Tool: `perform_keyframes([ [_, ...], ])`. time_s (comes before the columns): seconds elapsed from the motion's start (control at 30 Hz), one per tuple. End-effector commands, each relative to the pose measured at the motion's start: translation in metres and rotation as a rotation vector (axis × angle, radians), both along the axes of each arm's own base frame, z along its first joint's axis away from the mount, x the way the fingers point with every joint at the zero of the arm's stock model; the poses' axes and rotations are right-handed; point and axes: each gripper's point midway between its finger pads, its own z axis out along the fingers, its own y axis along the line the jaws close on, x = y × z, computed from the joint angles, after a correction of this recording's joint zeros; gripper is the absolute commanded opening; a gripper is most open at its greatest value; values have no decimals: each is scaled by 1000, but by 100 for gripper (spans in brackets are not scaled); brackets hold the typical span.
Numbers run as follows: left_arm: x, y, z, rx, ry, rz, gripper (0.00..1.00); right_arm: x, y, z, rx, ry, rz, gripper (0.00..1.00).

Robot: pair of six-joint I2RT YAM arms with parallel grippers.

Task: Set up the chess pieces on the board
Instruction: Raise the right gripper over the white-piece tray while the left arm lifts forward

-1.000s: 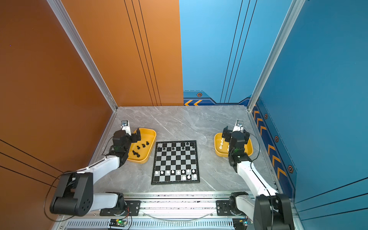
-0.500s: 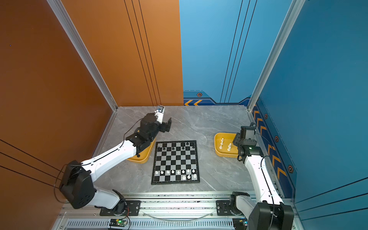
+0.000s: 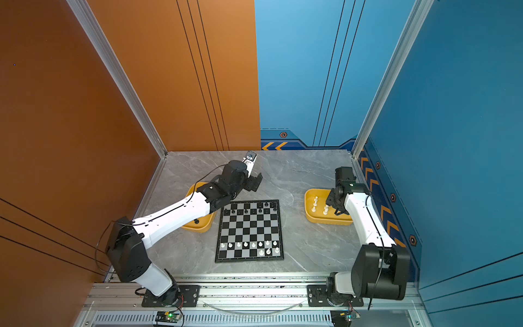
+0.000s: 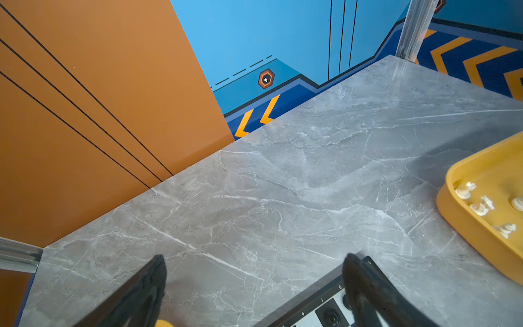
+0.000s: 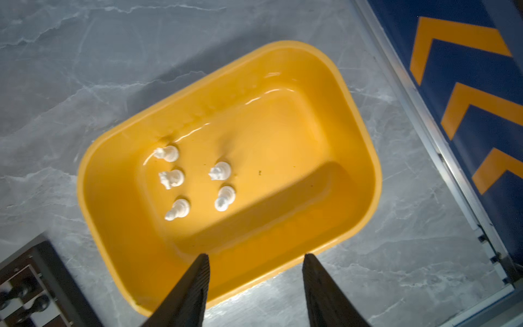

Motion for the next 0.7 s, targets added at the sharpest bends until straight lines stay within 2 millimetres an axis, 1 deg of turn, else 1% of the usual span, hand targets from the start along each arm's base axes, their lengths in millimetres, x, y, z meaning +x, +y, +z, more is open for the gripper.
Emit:
perform_keyframes([
  [0.0,9,-1,12,10,-3,3,98,4,12,32,-10,16,37,58],
  [0.1,17,-2,23,16,-9,7,98,13,15,49,-14,20,48,58],
  [0.17,20,-1,22,34,10,8,98,11,16,51,-31,43,60,58],
  [0.2,23,0,23,37,12,10,98,8,18,48,-27,54,68,58],
  [0.27,26,0,25,33,16,8,98,-2,24,34,5,94,79,58],
  [0.37,31,-2,23,29,29,-5,98,-23,28,7,41,164,80,58],
  [0.5,34,-7,20,29,45,-24,98,-42,26,-22,112,209,45,54],
  [0.57,34,-10,19,24,51,-35,98,-46,21,-31,141,218,18,53],
  [0.63,35,-14,19,19,53,-48,98,-45,17,-35,164,202,2,53],
  [0.67,36,-16,20,15,55,-54,98,-44,16,-36,172,194,-5,51],
])
